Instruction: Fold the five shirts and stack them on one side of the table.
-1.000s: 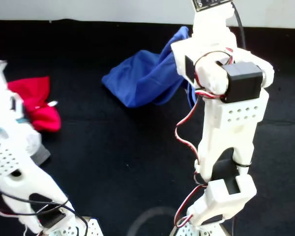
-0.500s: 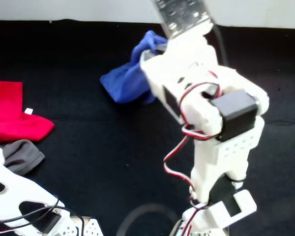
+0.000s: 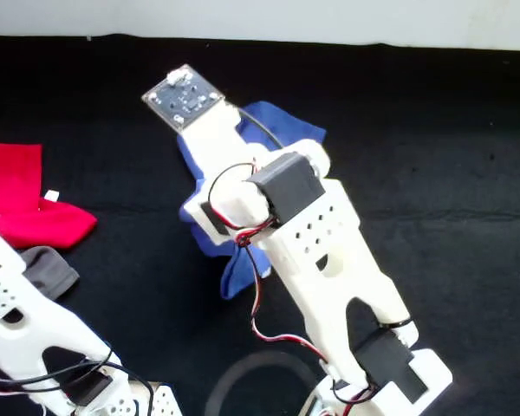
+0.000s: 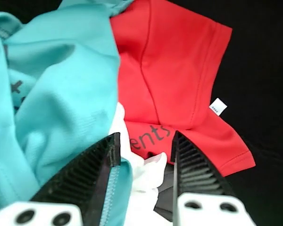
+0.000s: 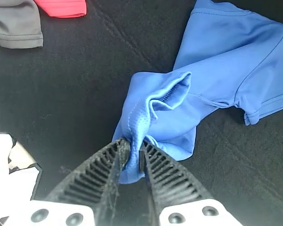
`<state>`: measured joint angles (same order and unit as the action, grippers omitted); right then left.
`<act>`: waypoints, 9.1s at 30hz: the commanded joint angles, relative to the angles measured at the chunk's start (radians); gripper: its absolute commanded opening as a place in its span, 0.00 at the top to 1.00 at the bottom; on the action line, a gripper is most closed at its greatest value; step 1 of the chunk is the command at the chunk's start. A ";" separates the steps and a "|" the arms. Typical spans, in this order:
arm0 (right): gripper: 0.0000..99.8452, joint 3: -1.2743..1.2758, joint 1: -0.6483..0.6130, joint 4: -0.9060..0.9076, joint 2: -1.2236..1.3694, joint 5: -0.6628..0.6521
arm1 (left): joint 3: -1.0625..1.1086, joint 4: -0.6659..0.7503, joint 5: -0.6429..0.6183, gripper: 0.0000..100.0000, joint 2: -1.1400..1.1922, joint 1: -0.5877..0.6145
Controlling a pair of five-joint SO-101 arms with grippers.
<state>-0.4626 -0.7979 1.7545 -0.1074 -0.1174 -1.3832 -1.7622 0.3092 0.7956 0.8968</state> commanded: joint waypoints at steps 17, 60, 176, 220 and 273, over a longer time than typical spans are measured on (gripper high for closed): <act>0.68 -0.163 0.367 0.005 -0.015 0.012 | 0.252 -0.006 -0.014 0.82 -0.189 -0.476; 0.68 0.148 0.714 0.005 -0.194 0.009 | 1.770 0.479 -0.212 0.82 -0.852 -1.000; 0.99 -1.058 0.743 -0.085 0.170 -0.101 | 0.585 0.210 -0.037 0.99 -1.049 -0.667; 0.99 -1.056 0.860 -0.237 -0.295 -0.130 | 0.829 0.104 -0.032 0.99 -1.518 -0.575; 0.99 -0.309 0.820 -0.676 0.219 -0.129 | 0.542 0.342 0.052 0.99 -0.544 -0.615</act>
<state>-0.7664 0.0399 1.0319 0.0736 -0.2386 -0.8063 -1.4047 0.3460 0.2002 0.2984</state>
